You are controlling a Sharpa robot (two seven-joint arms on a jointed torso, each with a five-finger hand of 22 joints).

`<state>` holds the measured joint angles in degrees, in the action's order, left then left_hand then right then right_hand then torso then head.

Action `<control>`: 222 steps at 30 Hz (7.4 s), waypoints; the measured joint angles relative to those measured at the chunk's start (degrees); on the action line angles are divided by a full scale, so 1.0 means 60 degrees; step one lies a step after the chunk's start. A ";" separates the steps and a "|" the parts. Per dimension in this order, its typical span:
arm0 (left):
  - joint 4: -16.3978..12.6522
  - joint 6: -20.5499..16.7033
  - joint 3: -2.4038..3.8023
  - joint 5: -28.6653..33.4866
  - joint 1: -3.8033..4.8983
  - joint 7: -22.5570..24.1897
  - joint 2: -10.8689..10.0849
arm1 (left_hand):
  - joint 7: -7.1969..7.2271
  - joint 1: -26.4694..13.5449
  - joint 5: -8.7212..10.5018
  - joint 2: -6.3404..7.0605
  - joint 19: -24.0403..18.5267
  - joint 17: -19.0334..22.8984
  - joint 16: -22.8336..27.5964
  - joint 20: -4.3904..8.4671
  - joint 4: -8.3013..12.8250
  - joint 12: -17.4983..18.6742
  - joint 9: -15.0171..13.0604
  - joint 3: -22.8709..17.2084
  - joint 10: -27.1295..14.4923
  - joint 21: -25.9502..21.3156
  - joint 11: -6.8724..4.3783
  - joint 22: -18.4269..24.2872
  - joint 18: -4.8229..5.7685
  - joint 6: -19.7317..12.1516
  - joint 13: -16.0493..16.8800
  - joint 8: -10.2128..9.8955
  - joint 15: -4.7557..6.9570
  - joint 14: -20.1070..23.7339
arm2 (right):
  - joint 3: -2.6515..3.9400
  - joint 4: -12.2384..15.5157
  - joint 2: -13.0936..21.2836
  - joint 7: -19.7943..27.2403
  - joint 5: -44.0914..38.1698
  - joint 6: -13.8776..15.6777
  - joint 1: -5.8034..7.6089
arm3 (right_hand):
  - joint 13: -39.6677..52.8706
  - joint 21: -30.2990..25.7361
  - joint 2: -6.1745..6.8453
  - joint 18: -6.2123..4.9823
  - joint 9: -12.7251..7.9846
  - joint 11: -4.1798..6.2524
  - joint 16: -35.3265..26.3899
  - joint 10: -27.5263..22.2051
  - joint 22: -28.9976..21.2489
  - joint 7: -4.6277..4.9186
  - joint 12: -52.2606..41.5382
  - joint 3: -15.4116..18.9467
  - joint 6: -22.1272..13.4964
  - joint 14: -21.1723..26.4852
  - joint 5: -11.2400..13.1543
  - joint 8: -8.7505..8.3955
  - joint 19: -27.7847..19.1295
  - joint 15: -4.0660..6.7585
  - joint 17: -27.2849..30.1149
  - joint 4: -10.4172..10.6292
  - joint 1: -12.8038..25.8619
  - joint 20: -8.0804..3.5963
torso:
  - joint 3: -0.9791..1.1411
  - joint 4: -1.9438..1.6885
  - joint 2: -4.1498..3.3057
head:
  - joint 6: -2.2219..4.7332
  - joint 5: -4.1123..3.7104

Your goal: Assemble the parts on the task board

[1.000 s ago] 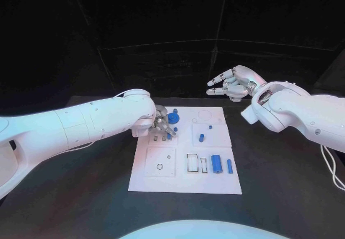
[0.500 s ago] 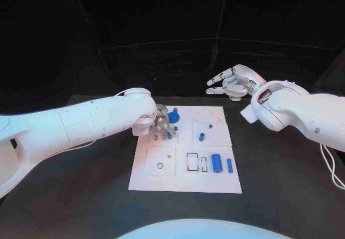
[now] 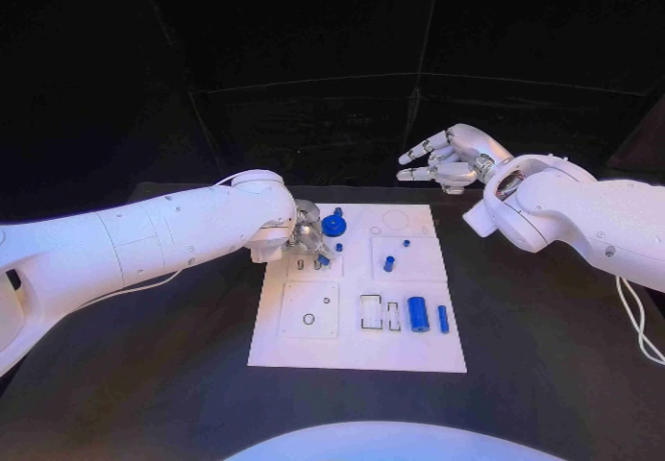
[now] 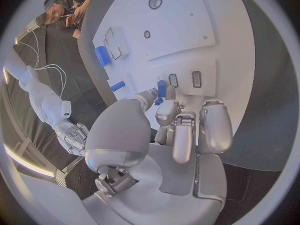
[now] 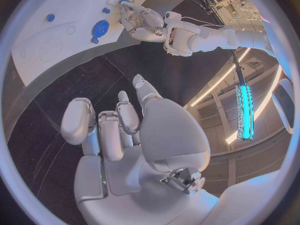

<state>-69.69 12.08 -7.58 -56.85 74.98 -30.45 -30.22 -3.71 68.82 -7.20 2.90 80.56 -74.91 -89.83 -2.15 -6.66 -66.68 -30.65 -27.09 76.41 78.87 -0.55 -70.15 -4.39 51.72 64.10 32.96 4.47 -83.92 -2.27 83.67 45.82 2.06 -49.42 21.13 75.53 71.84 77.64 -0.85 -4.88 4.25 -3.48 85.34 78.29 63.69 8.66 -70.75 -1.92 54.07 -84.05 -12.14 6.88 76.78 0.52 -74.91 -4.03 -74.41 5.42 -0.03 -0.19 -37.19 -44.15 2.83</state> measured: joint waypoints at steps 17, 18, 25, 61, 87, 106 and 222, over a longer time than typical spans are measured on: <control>-0.1169 -0.1662 -0.0007 0.0876 -0.0082 0.0200 -0.1002 | -0.0002 -0.0544 -0.0060 0.0279 -0.0002 0.0000 0.0000 0.0002 0.0189 -0.0158 -0.0308 -0.0788 0.0131 0.0000 -0.0064 -0.0093 0.0001 0.0001 0.0080 0.0276 0.0000 0.0000 | -0.0001 -0.0042 0.0027 -0.0011 -0.0001 -0.0032 -0.0001 | 0.0000 0.0000 0.0000 0.0000 -0.0008 0.0000 0.0000 0.0000 -0.0008 0.0000 0.0000 0.0025 0.0000 0.0000 0.0000 0.0000 0.0000 0.0000 0.0001 0.0025 0.0000 0.0000 | 0.0006 -0.0039 0.0009 | -0.0089 0.0136; -0.1199 -0.1750 -0.0009 0.0892 -0.0094 0.0208 -0.1034 | -0.0002 -0.0564 -0.0059 0.0299 -0.0002 0.0000 0.0000 0.0002 0.0237 -0.0158 -0.0314 -0.0837 0.0130 0.0000 -0.0064 -0.0093 0.0000 0.0001 0.0080 0.0277 0.0000 0.0000 | -0.0001 -0.0044 0.0033 -0.0012 -0.0001 -0.0033 -0.0001 | 0.0001 0.0000 0.0000 0.0000 -0.0008 0.0000 0.0000 0.0000 -0.0008 0.0000 0.0000 0.0025 0.0000 0.0000 0.0000 0.0000 0.0000 0.0000 0.0000 0.0025 0.0000 0.0000 | 0.0006 -0.0049 0.0010 | -0.0098 0.0139; -0.1298 -0.2355 -0.0014 0.0789 -0.0262 0.0259 -0.1147 | 0.0008 -0.0665 -0.0056 0.0318 -0.0003 0.0000 0.0000 0.0003 0.0326 -0.0158 -0.0360 -0.0977 0.0130 0.0000 -0.0063 -0.0093 0.0000 -0.0010 0.0073 0.0316 0.0000 0.0000 | -0.0001 -0.0054 0.0062 -0.0016 -0.0001 -0.0037 -0.0001 | 0.0001 0.0000 0.0000 0.0000 -0.0007 0.0000 0.0000 0.0000 -0.0007 0.0000 0.0000 0.0025 0.0000 0.0000 0.0000 0.0000 0.0000 0.0000 0.0001 0.0025 0.0000 0.0000 | 0.0034 -0.0103 0.0028 | -0.0136 0.0135; -0.0971 -0.1776 -0.0015 -0.0461 -0.0472 0.0220 -0.0868 | 0.0018 -0.0842 0.0019 0.0415 -0.0005 0.0001 0.0000 0.0005 0.0610 -0.0118 -0.0451 -0.1259 0.0127 0.0000 -0.0060 -0.0050 0.0000 -0.0057 -0.0042 0.0408 0.0000 0.0000 | -0.0001 -0.0094 0.0030 -0.0017 -0.0002 -0.0060 -0.0001 | 0.0002 0.0000 0.0000 0.0001 -0.0006 0.0000 0.0000 0.0000 -0.0006 0.0000 0.0000 0.0025 0.0000 0.0000 0.0000 0.0000 0.0000 0.0000 -0.0004 0.0025 0.0000 0.0000 | 0.0049 -0.0110 0.0028 | -0.0288 0.0146; -0.0879 -0.1346 -0.0003 -0.0554 -0.0456 0.0203 -0.0747 | 0.0151 -0.1008 0.0083 0.0326 0.0034 0.0001 0.0000 0.0044 0.0707 -0.0190 -0.0484 -0.1164 0.0217 0.0000 -0.0149 -0.0120 0.0000 0.0002 0.0037 0.0532 0.0001 -0.0002 | -0.0002 -0.0111 -0.0008 -0.0018 -0.0002 -0.0081 -0.0001 | 0.0002 -0.0042 0.0000 0.0001 -0.0016 0.0000 0.0000 0.0000 -0.0005 0.0000 0.0000 0.0056 0.0000 0.0000 0.0000 0.0000 0.0000 0.0000 -0.0002 0.0057 0.0000 0.0000 | 0.0050 -0.0116 0.0025 | -0.0319 0.0145; -0.0747 -0.1129 -0.0006 -0.0598 -0.0456 0.0190 -0.0638 | 0.0414 -0.2114 0.0004 0.0383 0.0164 0.0001 0.0000 0.0173 0.0925 -0.0433 -0.0638 -0.1305 0.0369 0.0038 -0.0303 -0.0316 0.0000 0.0377 0.0249 0.0833 0.0143 -0.0004 | -0.0002 -0.0126 -0.0022 -0.0018 -0.0002 -0.0094 -0.0002 | -0.0011 -0.0042 0.0000 0.0000 -0.0015 0.0000 0.0000 0.0000 -0.0029 0.0000 0.0000 0.0056 0.0000 0.0000 0.0000 0.0000 0.0000 0.0000 -0.0001 0.0057 0.0000 0.0000 | 0.0052 -0.0109 0.0025 | -0.0335 0.0103; 0.2990 0.0940 0.0475 -0.0484 0.0266 0.0243 0.0617 | -0.0114 -0.1604 0.0720 -0.0268 -0.0096 0.0001 0.0000 -0.0052 -0.1194 0.0280 0.0912 0.4552 -0.0214 -0.0570 0.0109 0.0176 -0.0001 -0.0118 -0.0653 -0.0420 -0.0119 -0.0020 | -0.0003 -0.0387 -0.0200 -0.0002 -0.0008 -0.0172 -0.0003 | -0.0106 -0.0120 0.0000 0.0001 -0.0028 0.0000 -0.0080 -0.0068 -0.0183 0.0000 0.0084 0.0158 0.0000 0.0000 0.0000 0.0000 -0.0066 0.0000 0.0000 0.0107 0.0000 0.0000 | 0.0042 -0.0110 0.0016 | -0.0233 0.0086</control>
<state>-51.74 17.72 -4.72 -59.75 76.57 -29.00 -26.52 -4.39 59.19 -2.88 1.29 79.98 -74.91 -89.82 -2.46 -13.82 -65.00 -25.17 0.23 75.13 75.45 0.11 -69.09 -4.40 51.01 60.18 30.44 3.76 -84.04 -2.29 81.35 44.62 2.05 -49.47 20.10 75.51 71.20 76.92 -0.85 -4.88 4.09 -3.48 84.86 77.88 62.59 8.66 -70.25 -0.97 54.07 -84.04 -12.14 6.88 76.39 0.52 -74.91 -3.39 -74.41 5.42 0.23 -0.85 -37.10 -45.55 3.35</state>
